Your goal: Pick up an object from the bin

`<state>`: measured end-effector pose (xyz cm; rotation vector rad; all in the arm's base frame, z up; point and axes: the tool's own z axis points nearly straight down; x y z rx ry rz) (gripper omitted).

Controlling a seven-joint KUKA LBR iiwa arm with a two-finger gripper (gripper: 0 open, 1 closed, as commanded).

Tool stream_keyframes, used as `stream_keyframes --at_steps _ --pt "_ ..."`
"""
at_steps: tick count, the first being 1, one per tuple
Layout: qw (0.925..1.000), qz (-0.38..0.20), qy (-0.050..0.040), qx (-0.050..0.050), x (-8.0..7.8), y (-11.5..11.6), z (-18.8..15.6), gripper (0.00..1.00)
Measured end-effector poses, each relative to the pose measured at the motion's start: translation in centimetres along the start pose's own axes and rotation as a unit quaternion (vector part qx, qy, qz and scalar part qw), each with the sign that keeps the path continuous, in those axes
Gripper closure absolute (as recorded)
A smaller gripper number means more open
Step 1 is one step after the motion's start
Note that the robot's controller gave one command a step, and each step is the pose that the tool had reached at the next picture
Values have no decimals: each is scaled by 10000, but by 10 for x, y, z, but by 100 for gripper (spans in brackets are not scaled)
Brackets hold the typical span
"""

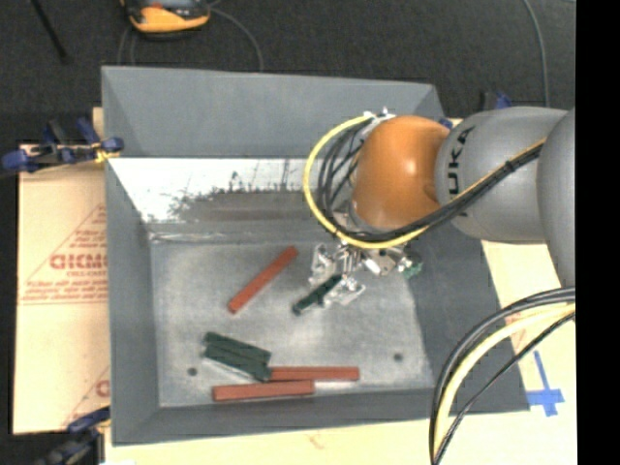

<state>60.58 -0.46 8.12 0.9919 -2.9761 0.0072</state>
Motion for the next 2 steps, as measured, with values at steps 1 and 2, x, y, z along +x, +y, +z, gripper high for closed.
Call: stream_keyframes --at_steps 1,2 --pt "10000 -1 -2 1 0 0 0 100" --pt "10000 -26 -60 10 -2 -37 -143 100"
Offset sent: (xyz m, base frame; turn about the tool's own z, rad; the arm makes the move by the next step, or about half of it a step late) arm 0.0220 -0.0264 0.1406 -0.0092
